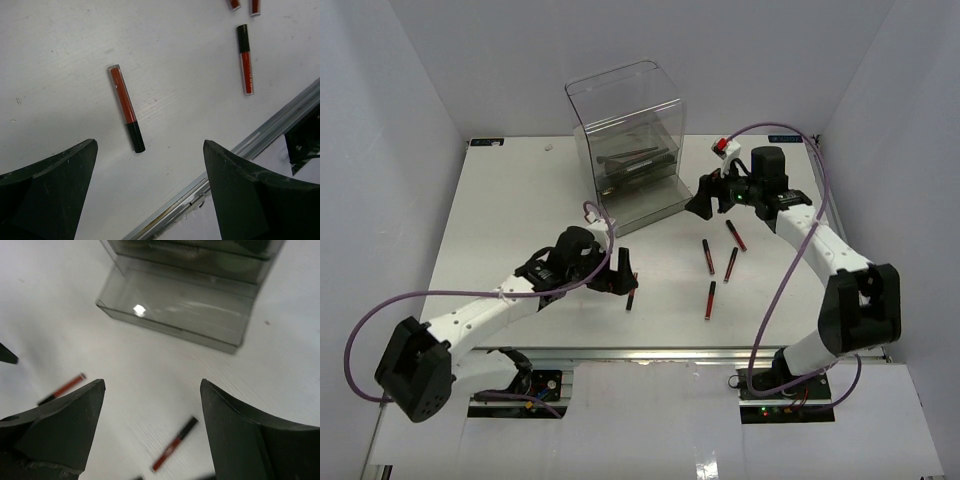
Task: Organize the makeup
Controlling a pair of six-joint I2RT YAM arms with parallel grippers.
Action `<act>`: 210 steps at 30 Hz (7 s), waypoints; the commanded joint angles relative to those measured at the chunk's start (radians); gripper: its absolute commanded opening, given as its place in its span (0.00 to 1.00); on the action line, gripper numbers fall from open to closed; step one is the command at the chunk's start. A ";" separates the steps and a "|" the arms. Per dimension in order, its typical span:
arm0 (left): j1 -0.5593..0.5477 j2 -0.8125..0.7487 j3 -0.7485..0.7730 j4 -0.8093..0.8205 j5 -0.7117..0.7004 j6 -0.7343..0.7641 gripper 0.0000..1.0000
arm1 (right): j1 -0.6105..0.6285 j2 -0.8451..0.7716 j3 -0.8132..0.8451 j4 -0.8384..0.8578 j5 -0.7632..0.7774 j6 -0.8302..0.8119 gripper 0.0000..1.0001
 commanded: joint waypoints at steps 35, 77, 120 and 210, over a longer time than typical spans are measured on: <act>-0.281 0.628 0.426 -0.174 -0.577 0.098 0.00 | -0.131 -0.379 -0.252 -0.160 0.092 -0.349 0.87; -0.001 0.754 0.879 -0.007 -0.352 0.832 0.65 | -0.247 -0.341 -0.299 -0.164 0.043 -0.404 0.86; 0.006 -0.228 0.112 0.087 -0.123 0.388 0.98 | -0.124 0.383 0.116 -0.323 0.449 -0.394 0.36; -0.288 1.240 1.539 -0.680 -0.475 -0.462 0.57 | -0.449 -0.281 -0.166 -0.116 -0.177 0.058 0.56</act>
